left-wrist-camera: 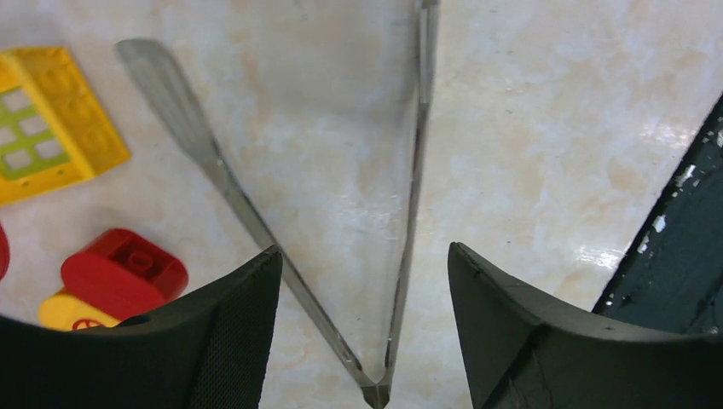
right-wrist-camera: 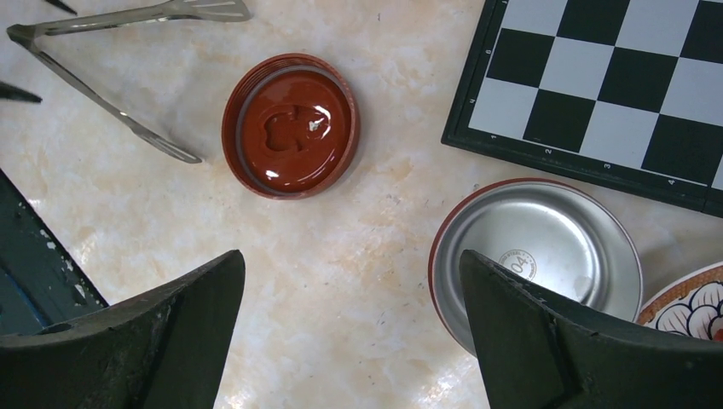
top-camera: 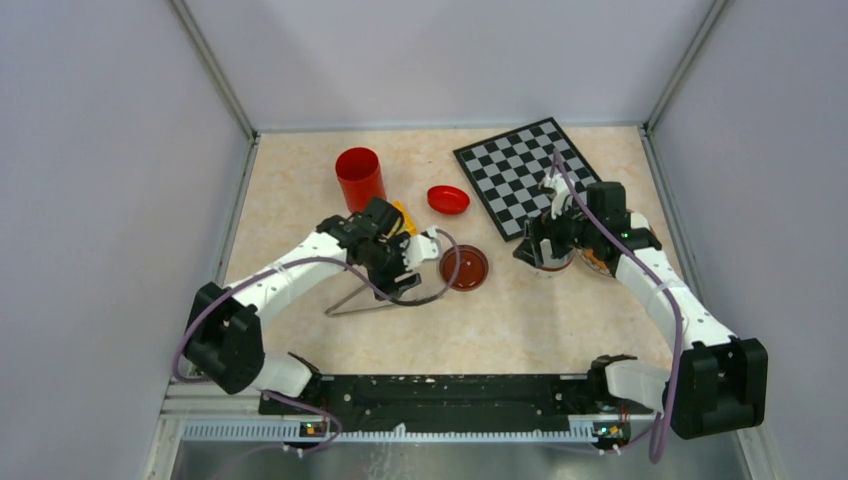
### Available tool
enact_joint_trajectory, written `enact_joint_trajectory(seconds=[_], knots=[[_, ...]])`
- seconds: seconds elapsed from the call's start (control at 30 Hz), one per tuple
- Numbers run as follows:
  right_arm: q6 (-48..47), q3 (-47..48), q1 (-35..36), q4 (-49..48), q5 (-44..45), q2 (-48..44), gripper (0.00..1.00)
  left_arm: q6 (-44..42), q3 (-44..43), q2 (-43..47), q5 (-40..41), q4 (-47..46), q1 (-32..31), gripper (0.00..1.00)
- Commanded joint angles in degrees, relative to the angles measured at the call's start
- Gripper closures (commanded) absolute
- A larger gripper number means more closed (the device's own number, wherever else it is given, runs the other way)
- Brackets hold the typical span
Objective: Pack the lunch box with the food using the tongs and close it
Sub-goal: Pick up the clamp at the center of the board.
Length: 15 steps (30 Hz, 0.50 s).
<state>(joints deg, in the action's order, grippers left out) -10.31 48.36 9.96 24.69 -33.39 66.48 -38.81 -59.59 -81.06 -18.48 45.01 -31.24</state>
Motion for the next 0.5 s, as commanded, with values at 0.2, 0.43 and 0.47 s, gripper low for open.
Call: enact_joint_trajectory(seconds=[0.2,0.43,0.47], knots=[[2.96,-0.42,-3.31,-3.59,2.31,-3.49,0.06,-0.06,-4.35,-10.69,15.38,10.73,-12.31,0.37],[4.79,-0.85,-9.05,-4.39,0.35,-3.5,0.06,1.71,-6.43,-16.44,17.68,10.98,-15.11,0.45],[4.74,-0.96,-9.15,-4.32,0.3,-3.52,0.06,2.0,-6.68,-17.16,17.85,10.85,-15.2,0.46]])
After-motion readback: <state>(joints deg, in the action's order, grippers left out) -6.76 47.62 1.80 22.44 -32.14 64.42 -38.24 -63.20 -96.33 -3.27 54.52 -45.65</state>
